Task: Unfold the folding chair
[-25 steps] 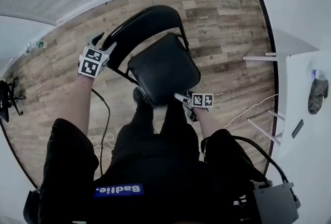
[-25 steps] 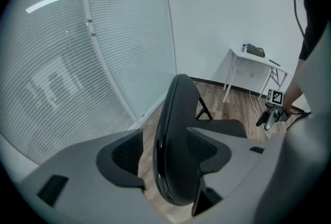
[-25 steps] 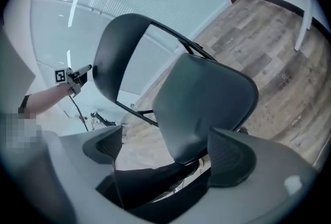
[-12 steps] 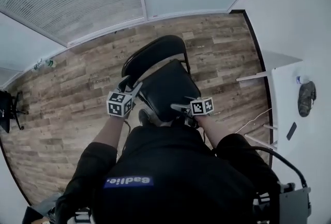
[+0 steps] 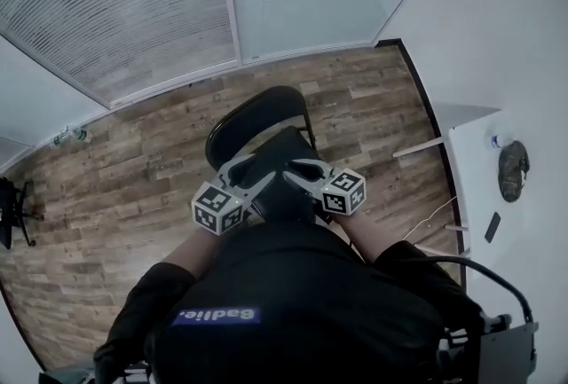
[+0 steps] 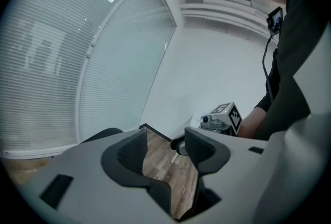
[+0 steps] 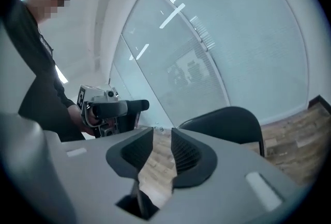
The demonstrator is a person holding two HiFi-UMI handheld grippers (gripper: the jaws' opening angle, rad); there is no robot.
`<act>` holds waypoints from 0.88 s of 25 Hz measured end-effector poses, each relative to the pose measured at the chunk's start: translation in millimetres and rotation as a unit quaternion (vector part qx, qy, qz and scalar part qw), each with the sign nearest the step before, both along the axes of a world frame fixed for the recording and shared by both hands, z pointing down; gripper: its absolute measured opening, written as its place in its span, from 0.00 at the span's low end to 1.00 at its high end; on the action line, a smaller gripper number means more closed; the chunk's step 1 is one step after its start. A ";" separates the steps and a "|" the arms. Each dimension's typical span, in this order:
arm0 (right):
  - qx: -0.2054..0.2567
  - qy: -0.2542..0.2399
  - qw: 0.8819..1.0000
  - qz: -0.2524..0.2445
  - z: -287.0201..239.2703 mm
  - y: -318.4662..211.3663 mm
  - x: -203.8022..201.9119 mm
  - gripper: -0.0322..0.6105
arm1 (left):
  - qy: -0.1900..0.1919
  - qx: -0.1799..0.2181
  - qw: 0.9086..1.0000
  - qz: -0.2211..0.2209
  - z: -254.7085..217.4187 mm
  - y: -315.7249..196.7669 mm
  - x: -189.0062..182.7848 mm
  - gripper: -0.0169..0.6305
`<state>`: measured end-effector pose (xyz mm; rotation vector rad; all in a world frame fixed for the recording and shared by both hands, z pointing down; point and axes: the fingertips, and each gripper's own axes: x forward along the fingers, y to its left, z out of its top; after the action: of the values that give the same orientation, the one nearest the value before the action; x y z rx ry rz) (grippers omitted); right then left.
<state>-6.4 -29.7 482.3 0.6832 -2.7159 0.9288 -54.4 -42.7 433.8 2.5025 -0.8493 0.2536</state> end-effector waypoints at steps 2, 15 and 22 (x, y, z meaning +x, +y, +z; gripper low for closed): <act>0.029 -0.008 0.999 0.010 -25.1 -5.3 2.4 0.16 | 0.013 0.015 1.000 0.010 -22.4 1.0 5.6 0.34; 0.194 -0.052 0.979 0.040 -184.4 9.5 12.1 0.05 | 0.044 0.112 0.992 0.024 -154.8 27.4 29.0 0.04; 0.211 -0.067 0.975 0.034 -196.1 12.7 8.4 0.05 | 0.035 0.111 0.993 0.014 -149.6 30.6 36.5 0.03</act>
<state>2.0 -17.0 286.2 0.8138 -3.0631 0.4187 -17.8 -12.2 284.2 2.7123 -0.8552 0.0848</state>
